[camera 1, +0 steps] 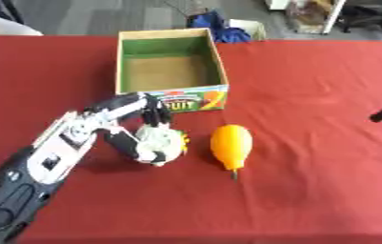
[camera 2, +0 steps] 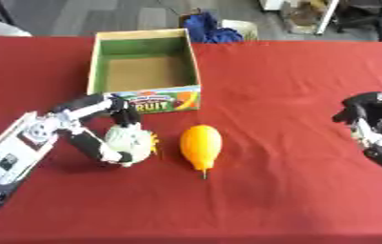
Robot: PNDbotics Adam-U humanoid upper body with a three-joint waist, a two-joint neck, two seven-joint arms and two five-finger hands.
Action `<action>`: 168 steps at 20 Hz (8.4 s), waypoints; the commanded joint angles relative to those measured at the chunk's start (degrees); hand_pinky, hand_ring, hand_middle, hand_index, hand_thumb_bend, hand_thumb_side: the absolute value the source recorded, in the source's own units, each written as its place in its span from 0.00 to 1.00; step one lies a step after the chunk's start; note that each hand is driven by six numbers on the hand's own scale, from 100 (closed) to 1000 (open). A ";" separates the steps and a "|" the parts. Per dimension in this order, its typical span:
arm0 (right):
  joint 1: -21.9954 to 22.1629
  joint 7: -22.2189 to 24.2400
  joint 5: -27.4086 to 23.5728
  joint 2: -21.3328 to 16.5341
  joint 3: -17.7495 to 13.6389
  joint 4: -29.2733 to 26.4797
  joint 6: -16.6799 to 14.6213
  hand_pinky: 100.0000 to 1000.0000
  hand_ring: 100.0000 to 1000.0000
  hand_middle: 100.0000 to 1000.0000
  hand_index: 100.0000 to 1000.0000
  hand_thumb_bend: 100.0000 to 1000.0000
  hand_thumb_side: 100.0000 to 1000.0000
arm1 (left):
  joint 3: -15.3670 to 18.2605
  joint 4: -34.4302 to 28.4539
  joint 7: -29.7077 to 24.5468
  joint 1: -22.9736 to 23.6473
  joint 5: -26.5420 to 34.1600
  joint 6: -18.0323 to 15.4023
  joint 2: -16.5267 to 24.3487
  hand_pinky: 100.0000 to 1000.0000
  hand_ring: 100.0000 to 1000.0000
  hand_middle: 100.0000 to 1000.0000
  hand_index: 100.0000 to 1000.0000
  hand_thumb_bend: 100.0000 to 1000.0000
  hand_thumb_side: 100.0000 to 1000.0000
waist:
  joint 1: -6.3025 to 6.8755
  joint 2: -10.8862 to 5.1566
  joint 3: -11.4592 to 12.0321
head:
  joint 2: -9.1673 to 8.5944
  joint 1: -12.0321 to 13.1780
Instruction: Pick up objects on the table and place them in the box.
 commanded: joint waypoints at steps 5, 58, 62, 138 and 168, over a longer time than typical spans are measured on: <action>-0.53 0.25 -0.37 -0.61 -0.34 -0.80 -0.09 0.62 0.51 0.43 0.60 0.00 0.23 | -0.60 3.48 0.63 -1.02 -7.68 -2.99 -0.22 0.61 0.54 0.55 0.69 0.50 0.00 | -0.07 -0.71 -0.15 | -0.40 0.01; -2.97 2.62 -0.69 -0.98 1.22 -0.72 -0.53 0.62 0.51 0.43 0.60 0.00 0.22 | 16.18 29.28 27.35 -25.16 -24.82 -4.20 -3.62 0.68 0.68 0.69 0.76 0.94 0.38 | -0.36 0.04 -4.56 | -1.95 2.80; -5.92 3.91 -0.51 -3.75 2.56 0.20 -1.41 0.62 0.51 0.43 0.61 0.00 0.19 | 15.57 16.00 27.49 -20.00 -7.95 -3.66 -1.14 0.68 0.66 0.66 0.74 0.65 0.31 | -0.27 -0.12 -3.16 | -1.57 2.00; -45.41 4.16 38.41 5.03 7.29 42.87 -28.30 0.56 0.42 0.14 0.24 0.00 0.00 | 20.27 -20.98 26.92 5.81 24.02 5.91 -5.70 0.64 0.59 0.59 0.69 0.45 0.35 | 0.38 0.70 8.03 | -3.72 -6.78; -48.77 -4.83 47.16 7.54 5.00 48.00 -27.32 0.70 0.66 0.63 0.79 0.15 0.13 | 19.12 -20.33 25.09 3.92 25.61 6.55 -10.83 0.64 0.59 0.57 0.69 0.45 0.37 | -0.51 2.30 15.37 | -6.05 -11.54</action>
